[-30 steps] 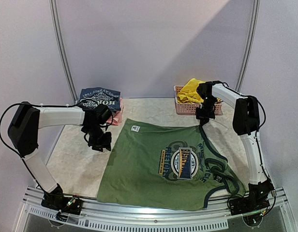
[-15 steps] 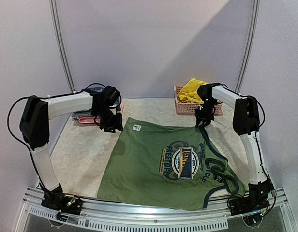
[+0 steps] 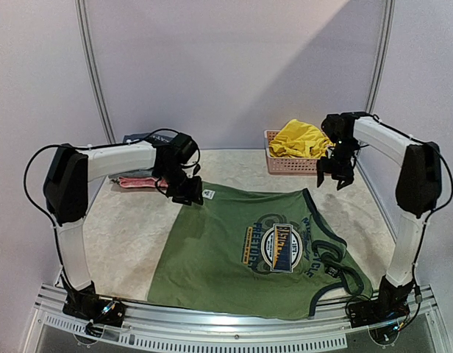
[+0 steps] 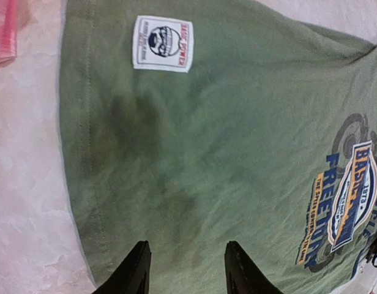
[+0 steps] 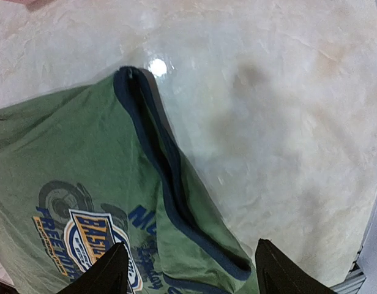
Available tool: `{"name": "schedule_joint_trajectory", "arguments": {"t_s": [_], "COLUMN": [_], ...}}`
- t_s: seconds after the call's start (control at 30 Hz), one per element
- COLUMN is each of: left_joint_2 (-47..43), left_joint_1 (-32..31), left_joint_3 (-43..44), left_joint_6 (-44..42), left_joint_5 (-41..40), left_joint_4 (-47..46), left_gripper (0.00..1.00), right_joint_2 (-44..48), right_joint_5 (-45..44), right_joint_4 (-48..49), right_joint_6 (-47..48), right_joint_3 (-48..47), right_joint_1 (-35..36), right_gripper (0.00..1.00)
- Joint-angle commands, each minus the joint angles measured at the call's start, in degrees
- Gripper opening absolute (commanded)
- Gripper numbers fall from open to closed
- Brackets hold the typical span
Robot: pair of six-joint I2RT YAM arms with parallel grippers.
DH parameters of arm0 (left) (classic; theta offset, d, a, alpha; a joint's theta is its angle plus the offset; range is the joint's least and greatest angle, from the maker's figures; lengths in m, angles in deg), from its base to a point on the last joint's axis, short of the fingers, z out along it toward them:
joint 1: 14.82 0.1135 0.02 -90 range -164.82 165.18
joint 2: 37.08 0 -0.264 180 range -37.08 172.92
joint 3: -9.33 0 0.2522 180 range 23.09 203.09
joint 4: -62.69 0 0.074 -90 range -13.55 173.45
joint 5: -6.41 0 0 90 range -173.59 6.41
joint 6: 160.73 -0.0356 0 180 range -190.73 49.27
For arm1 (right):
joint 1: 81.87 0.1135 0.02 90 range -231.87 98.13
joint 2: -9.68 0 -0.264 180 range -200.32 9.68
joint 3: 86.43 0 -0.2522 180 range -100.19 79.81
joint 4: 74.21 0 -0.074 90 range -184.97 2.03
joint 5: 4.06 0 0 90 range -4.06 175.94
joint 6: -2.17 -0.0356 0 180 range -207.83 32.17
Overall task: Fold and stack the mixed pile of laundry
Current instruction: Smooth out the flattened tank top at the center of the board.
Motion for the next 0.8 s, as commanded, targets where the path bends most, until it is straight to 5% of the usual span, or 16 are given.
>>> {"name": "schedule_joint_trajectory", "arguments": {"t_s": [0.0, 0.27, 0.77], "left_joint_2": [-0.3, -1.81, -10.62], "left_joint_1": [-0.82, -0.91, -0.97], "left_joint_3": [-3.23, -8.72, -21.0], "left_joint_6": [-3.11, -4.3, -3.11], "left_joint_5": [1.1, 2.08, 1.61], "left_joint_4": [-1.69, -4.64, -7.76], "left_gripper": [0.42, 0.42, 0.41], "right_joint_2": [11.55, 28.65, 38.12], "right_joint_5": [-1.91, 5.64, 13.71], "right_joint_4": [0.98, 2.35, 6.93], "right_joint_6": [-5.32, -14.99, -19.78], "right_joint_3": [12.57, 34.39, 46.86], "right_joint_1": [2.23, 2.96, -4.5], "right_gripper": [0.72, 0.69, 0.67]}}
